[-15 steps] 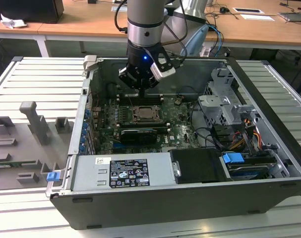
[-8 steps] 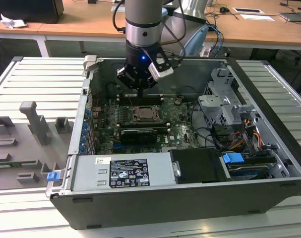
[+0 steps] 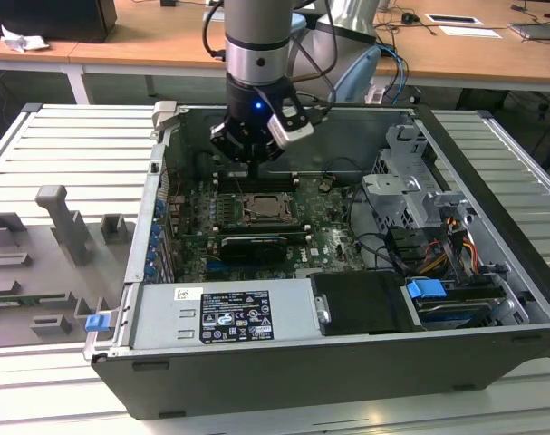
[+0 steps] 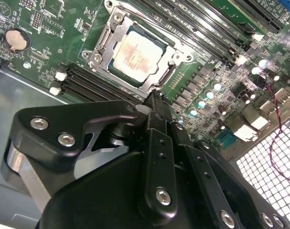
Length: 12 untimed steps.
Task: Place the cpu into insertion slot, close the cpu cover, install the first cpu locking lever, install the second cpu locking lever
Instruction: 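Install the first cpu locking lever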
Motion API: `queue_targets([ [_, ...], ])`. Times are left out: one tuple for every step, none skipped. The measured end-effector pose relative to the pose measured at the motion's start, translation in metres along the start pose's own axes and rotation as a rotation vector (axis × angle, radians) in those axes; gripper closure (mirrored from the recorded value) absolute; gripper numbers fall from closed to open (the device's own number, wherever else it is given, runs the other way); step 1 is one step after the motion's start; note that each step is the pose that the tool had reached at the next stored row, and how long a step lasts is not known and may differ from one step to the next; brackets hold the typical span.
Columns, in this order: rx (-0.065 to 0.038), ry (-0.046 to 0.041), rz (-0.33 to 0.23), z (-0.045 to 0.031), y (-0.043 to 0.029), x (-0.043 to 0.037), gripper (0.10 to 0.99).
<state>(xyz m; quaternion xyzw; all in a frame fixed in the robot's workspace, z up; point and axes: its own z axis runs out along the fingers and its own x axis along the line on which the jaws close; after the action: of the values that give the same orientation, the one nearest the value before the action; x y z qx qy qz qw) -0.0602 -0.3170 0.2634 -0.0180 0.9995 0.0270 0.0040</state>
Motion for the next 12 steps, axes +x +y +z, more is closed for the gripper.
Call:
queue_targets([
  [0.000,0.0000,0.000,0.0000,0.0000,0.0006,0.980],
  [0.000,0.0000,0.000,0.0000,0.0001,0.0011,0.980],
  [0.000,0.0000,0.000,0.0000,0.0001,0.0017,0.980],
  [0.000,0.0000,0.000,0.0000,0.0001,0.0022,0.980],
  [0.000,0.0000,0.000,0.0000,0.0001,0.0030,0.980],
  [0.000,0.0000,0.000,0.0000,0.0001,0.0035,0.980],
  [0.000,0.0000,0.000,0.0000,0.0001,0.0043,0.980],
  [0.000,0.0000,0.000,0.0000,0.0002,0.0048,0.980],
  [0.000,0.0000,0.000,0.0000,0.0002,0.0057,0.980],
  [0.000,0.0000,0.000,0.0000,0.0002,0.0062,0.980],
  [-0.001,0.0000,0.000,0.0000,0.0002,0.0069,0.980],
  [-0.001,0.0000,0.000,0.0000,0.0002,0.0079,0.980],
])
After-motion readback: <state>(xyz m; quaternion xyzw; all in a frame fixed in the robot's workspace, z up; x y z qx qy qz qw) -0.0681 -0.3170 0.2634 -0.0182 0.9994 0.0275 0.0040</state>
